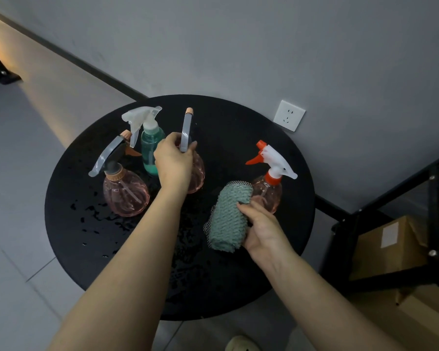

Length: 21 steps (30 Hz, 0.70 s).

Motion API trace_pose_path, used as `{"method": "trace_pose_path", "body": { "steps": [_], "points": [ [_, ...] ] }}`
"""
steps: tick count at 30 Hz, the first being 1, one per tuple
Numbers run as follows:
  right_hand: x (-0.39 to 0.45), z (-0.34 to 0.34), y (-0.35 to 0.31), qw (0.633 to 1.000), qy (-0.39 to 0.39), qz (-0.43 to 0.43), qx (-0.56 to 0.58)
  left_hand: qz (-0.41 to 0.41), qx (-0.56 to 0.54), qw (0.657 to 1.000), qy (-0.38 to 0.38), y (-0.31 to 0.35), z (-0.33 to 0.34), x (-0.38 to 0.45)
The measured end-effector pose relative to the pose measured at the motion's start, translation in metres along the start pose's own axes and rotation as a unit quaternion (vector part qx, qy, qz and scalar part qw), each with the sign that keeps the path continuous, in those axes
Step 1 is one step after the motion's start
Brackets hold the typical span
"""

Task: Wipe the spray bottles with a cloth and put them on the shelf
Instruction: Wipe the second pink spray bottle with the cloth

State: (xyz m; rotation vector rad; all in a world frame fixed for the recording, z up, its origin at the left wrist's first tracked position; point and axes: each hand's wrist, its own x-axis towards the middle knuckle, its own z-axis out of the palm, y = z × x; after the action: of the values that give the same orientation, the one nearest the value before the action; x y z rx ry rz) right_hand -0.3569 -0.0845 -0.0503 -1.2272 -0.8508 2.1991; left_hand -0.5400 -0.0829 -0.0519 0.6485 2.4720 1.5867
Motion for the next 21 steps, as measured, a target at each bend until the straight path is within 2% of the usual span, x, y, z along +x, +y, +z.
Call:
{"method": "trace_pose_path", "body": {
  "steps": [6,10,13,18,21],
  "points": [
    [0.0,0.003,-0.014,1.0,0.023,-0.01,0.018,0.005,-0.064,0.998,-0.024,0.01,-0.025,-0.002],
    [-0.005,0.008,-0.032,0.998,0.011,-0.055,0.001,-0.007,-0.13,0.988,-0.088,0.021,-0.053,-0.006],
    [-0.014,0.017,-0.046,0.989,-0.007,-0.13,-0.071,-0.03,-0.184,0.969,-0.162,0.029,-0.078,-0.019],
    [-0.026,0.042,-0.048,0.937,-0.029,-0.277,-0.211,-0.089,-0.227,0.948,-0.204,0.031,-0.106,-0.029],
    [-0.03,0.059,-0.034,0.851,-0.058,-0.399,-0.336,-0.11,-0.245,0.937,-0.224,0.029,-0.115,-0.031]
  ]
}}
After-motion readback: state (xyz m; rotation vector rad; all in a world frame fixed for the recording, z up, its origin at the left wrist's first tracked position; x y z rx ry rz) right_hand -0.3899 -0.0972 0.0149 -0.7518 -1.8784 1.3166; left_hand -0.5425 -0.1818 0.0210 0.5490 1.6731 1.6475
